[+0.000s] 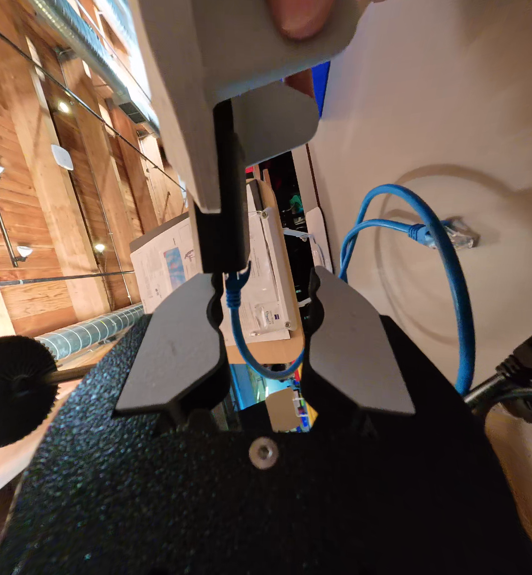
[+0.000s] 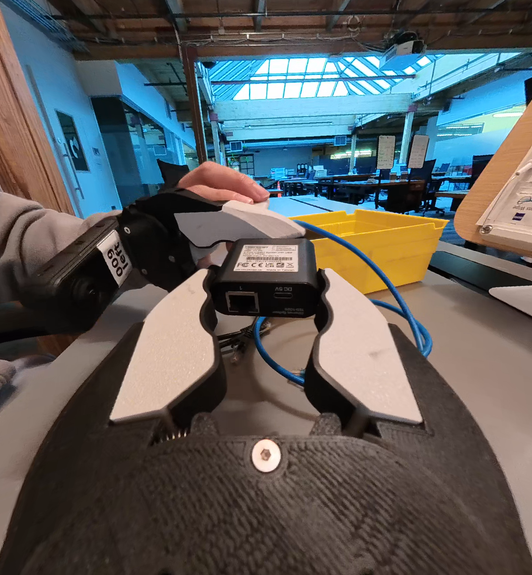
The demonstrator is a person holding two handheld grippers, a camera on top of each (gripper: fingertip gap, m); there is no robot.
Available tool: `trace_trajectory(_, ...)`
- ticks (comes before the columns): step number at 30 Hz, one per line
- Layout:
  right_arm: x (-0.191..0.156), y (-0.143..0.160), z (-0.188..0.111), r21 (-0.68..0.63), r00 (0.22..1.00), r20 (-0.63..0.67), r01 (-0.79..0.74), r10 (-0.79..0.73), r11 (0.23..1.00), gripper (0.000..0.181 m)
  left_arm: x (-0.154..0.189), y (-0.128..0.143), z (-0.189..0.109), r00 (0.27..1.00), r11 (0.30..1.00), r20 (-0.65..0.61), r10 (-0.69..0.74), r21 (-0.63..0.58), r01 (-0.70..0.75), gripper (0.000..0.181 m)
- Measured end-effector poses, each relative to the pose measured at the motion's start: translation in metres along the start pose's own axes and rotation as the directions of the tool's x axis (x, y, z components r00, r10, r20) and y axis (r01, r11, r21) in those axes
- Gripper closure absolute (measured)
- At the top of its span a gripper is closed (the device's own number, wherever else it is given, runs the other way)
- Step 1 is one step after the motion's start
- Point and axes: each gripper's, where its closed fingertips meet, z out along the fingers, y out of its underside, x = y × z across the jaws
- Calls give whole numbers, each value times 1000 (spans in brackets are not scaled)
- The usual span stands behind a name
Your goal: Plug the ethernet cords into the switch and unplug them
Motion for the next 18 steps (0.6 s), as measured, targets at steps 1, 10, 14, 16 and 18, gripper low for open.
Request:
trace_trajectory(1,0,0,-1,-2,1000,0,0,0,1000,118,0,0,-1,1000,1000,4,-28,1,28,129)
trace_trajectory(10,-11,8,7,-34,998,59,3,-1,999,118,-11,-14,2,996,998,66,-65,28,64,157)
trace_trajectory(14,-15,9,4,-45,996,84,-20,24,999,119,-12,-21,0,999,997,19,-28,79,27,158)
trace_trajectory(16,-14,10,4,-54,997,72,-1,5,999,119,-15,-21,0,999,996,20,30,79,-32,158)
trace_trajectory(18,-13,13,7,-78,999,48,17,-14,997,108,-19,-23,1,999,996,5,48,80,-48,158)
